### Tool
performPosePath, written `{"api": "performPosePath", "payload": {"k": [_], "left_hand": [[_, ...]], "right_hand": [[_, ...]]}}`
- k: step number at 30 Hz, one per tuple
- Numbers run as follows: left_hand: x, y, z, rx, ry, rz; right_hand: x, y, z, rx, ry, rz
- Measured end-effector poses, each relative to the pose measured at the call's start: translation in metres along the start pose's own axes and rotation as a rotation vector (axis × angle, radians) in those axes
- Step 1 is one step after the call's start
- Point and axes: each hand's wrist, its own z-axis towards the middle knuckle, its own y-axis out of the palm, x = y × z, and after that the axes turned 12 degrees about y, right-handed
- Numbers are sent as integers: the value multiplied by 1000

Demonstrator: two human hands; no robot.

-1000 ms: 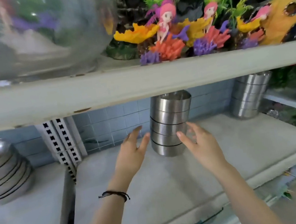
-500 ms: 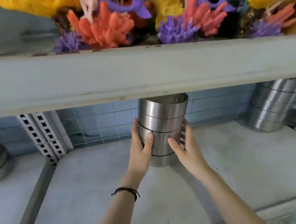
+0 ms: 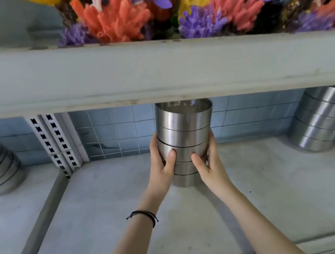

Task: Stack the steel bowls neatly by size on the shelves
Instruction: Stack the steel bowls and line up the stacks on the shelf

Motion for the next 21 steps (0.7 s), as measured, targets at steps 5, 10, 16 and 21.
{"api": "performPosePath", "payload": {"k": [5, 10, 16, 21], "left_hand": [[10, -15, -11, 34, 13, 9], [35, -42, -34, 80, 50, 27], [68, -97, -83, 138, 78, 78], [101, -168, -128, 194, 58, 159]], "right_hand": [[-1, 12, -10, -45, 15, -2], [-26, 37, -36, -88, -76, 31], [-52, 88, -87, -186, -123, 60], [-70, 151, -129, -246, -121, 91]]}}
